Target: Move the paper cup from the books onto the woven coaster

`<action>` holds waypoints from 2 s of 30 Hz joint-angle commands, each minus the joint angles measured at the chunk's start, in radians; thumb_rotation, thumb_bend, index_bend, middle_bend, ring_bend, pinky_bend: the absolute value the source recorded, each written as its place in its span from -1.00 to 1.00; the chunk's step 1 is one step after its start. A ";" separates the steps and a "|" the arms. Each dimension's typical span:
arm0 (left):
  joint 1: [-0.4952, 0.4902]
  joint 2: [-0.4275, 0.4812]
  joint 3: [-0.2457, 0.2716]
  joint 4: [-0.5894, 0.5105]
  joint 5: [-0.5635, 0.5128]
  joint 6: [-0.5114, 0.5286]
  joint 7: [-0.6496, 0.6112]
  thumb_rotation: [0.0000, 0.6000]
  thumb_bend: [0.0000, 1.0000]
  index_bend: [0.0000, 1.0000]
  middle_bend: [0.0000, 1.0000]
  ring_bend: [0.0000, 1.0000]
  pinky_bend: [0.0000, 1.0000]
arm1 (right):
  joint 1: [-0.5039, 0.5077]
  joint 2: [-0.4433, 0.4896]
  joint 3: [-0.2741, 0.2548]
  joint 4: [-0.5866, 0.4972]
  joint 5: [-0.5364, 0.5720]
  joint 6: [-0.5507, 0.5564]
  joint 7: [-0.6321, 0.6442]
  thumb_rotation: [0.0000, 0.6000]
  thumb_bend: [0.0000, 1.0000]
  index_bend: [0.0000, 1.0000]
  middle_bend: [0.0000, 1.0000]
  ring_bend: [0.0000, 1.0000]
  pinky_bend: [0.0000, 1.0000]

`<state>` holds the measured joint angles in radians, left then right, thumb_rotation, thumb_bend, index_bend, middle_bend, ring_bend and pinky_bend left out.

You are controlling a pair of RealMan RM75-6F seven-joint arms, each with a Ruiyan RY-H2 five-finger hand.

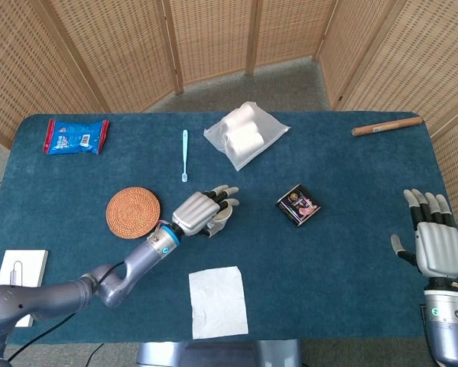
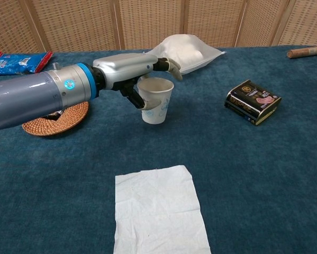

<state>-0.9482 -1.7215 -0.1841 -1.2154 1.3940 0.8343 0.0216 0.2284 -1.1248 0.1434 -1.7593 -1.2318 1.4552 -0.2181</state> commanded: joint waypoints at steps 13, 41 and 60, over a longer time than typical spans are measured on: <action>0.235 0.381 0.080 -0.312 0.038 0.265 0.023 1.00 -0.03 -0.63 -0.79 -0.77 -0.22 | 0.020 -0.029 0.014 0.014 -0.006 -0.046 -0.025 1.00 -0.23 -1.00 -1.00 -1.00 -1.00; 0.412 0.317 0.128 -0.017 0.008 0.300 -0.198 1.00 -0.04 -0.67 -0.81 -0.80 -0.25 | 0.027 -0.052 0.021 0.002 0.006 -0.083 -0.038 1.00 -0.24 -1.00 -1.00 -1.00 -1.00; 0.357 0.221 0.111 0.063 0.061 0.261 -0.240 1.00 -0.05 -0.67 -0.82 -0.83 -0.32 | 0.007 -0.037 0.024 -0.009 0.021 -0.075 -0.036 1.00 -0.23 -1.00 -1.00 -1.00 -1.00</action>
<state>-0.5913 -1.5003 -0.0738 -1.1521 1.4545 1.0956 -0.2177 0.2358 -1.1615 0.1670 -1.7679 -1.2113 1.3805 -0.2543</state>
